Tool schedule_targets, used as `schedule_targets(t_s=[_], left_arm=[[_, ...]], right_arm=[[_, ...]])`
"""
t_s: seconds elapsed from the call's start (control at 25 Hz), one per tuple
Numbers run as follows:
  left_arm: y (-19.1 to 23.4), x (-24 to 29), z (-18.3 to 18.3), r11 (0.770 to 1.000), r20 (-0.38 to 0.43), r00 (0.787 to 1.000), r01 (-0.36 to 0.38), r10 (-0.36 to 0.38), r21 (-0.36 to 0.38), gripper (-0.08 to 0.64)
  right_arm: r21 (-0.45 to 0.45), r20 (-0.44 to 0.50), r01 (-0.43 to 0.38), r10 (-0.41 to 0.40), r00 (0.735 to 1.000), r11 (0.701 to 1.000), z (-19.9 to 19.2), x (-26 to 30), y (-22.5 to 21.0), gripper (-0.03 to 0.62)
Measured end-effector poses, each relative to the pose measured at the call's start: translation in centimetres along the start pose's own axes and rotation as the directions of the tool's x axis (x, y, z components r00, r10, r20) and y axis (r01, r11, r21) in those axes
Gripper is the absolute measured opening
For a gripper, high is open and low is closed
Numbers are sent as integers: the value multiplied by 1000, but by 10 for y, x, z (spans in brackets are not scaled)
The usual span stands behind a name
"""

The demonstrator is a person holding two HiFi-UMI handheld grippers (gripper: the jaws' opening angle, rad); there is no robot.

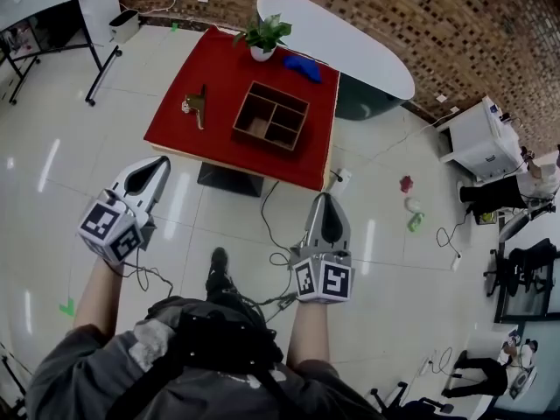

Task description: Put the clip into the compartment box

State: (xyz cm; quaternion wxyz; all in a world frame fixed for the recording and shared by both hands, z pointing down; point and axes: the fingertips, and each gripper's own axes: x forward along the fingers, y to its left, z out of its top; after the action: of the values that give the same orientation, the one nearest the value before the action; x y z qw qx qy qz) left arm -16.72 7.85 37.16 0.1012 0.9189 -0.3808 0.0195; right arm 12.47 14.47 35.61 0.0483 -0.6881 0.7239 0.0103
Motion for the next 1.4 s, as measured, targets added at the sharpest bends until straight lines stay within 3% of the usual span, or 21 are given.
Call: schedule_targets(t_s=[0.44, 0.8, 1.2, 1.4], left_arm=[[48, 131, 28, 999, -26, 999, -35, 35, -22, 32], [72, 159, 26, 996, -57, 995, -84, 82, -25, 32], [97, 157, 20, 989, -75, 987, -142, 140, -30, 32], [115, 170, 20, 991, -87, 988, -132, 129, -31, 32]], right_arm=[[21, -19, -12, 12, 1000, 1000, -3, 133, -72, 12], [42, -32, -7, 8, 999, 999, -16, 162, -94, 12], [49, -37, -21, 23, 999, 999, -18, 174, -87, 12], [40, -26, 11, -10, 1000, 999, -7, 181, -91, 12]])
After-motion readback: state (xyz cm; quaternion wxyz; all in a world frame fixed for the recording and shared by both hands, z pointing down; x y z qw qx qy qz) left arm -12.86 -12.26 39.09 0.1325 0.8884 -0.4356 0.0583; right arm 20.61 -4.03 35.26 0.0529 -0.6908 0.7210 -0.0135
